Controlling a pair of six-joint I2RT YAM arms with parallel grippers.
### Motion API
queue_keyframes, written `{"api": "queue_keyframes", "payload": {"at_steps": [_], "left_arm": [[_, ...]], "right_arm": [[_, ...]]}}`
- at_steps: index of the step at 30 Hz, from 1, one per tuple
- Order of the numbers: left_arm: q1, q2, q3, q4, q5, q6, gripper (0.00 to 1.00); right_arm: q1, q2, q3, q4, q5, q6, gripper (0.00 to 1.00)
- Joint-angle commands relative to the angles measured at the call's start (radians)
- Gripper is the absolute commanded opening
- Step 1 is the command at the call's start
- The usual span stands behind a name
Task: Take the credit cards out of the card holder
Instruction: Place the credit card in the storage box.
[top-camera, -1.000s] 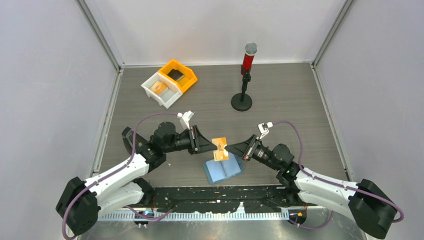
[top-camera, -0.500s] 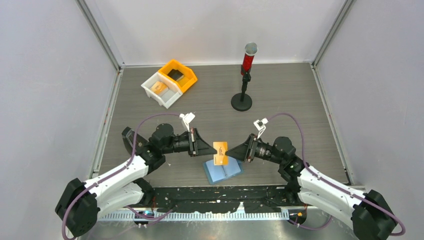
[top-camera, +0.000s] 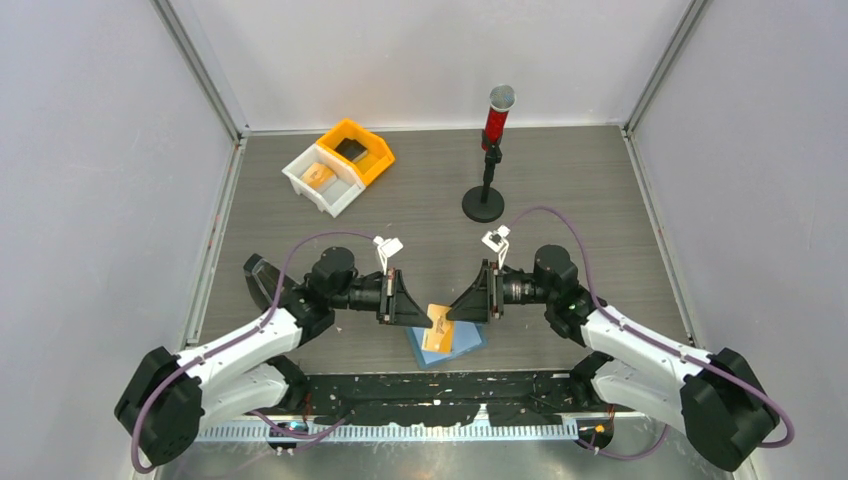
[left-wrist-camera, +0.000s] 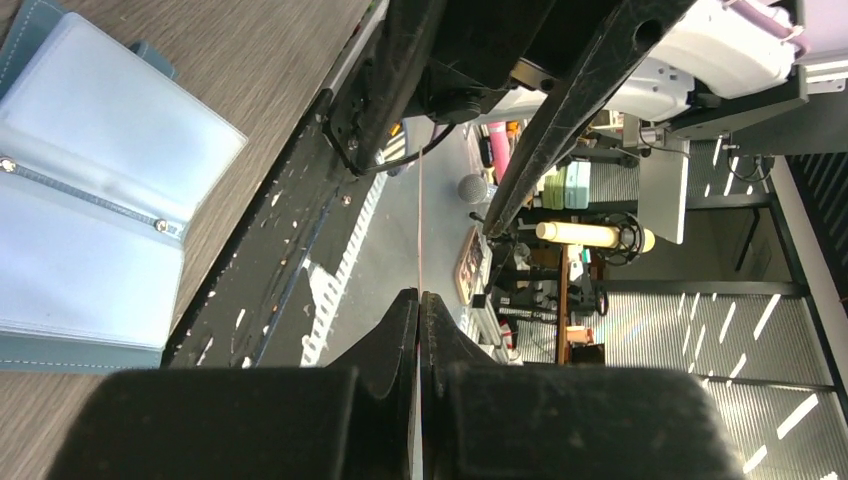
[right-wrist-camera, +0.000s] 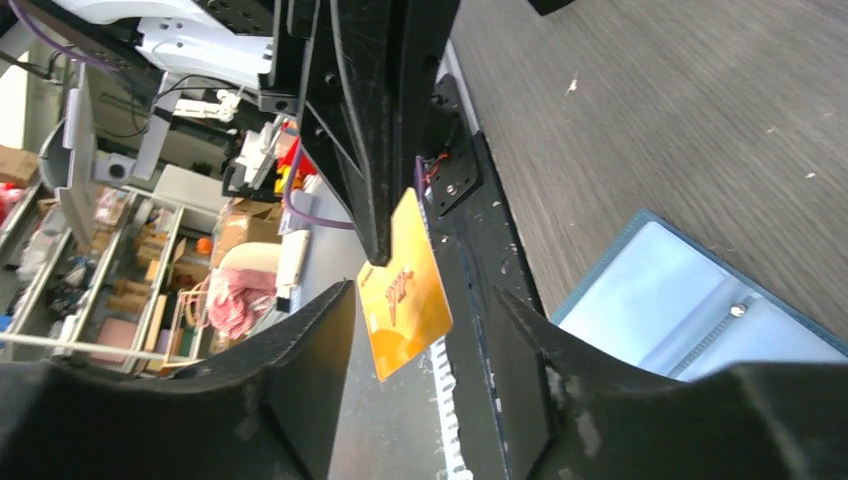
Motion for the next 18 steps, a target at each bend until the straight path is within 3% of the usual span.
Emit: {"api": "queue_keyframes", "payload": {"at_steps": [1, 4, 7, 9, 12, 15, 18], "left_arm": [[0.003, 0.018, 0.059, -0.046, 0.039, 0.064, 0.0], [0.002, 0.034, 0.071, -0.043, 0.049, 0.059, 0.0], [0.002, 0.053, 0.065, 0.015, 0.067, 0.025, 0.0], [0.002, 0.064, 0.064, 0.038, 0.074, 0.008, 0.0], [0.003, 0.07, 0.09, 0.027, 0.071, 0.006, 0.0], [0.003, 0.052, 0.129, -0.053, 0.044, 0.051, 0.11], [0.015, 0.023, 0.15, -0.12, -0.005, 0.069, 0.33]], "right_arm": [[-0.002, 0.056, 0.061, 0.106, -0.101, -0.001, 0.54], [-0.002, 0.065, 0.043, 0.173, -0.114, 0.032, 0.43], [-0.002, 0.057, 0.029, 0.188, -0.113, 0.047, 0.4], [-0.002, 0.055, 0.026, 0.188, -0.113, 0.052, 0.32], [-0.002, 0.054, 0.031, 0.201, -0.117, 0.065, 0.12], [-0.002, 0.044, 0.026, 0.212, -0.098, 0.083, 0.06], [-0.002, 0.026, 0.014, 0.229, -0.057, 0.121, 0.05]]}}
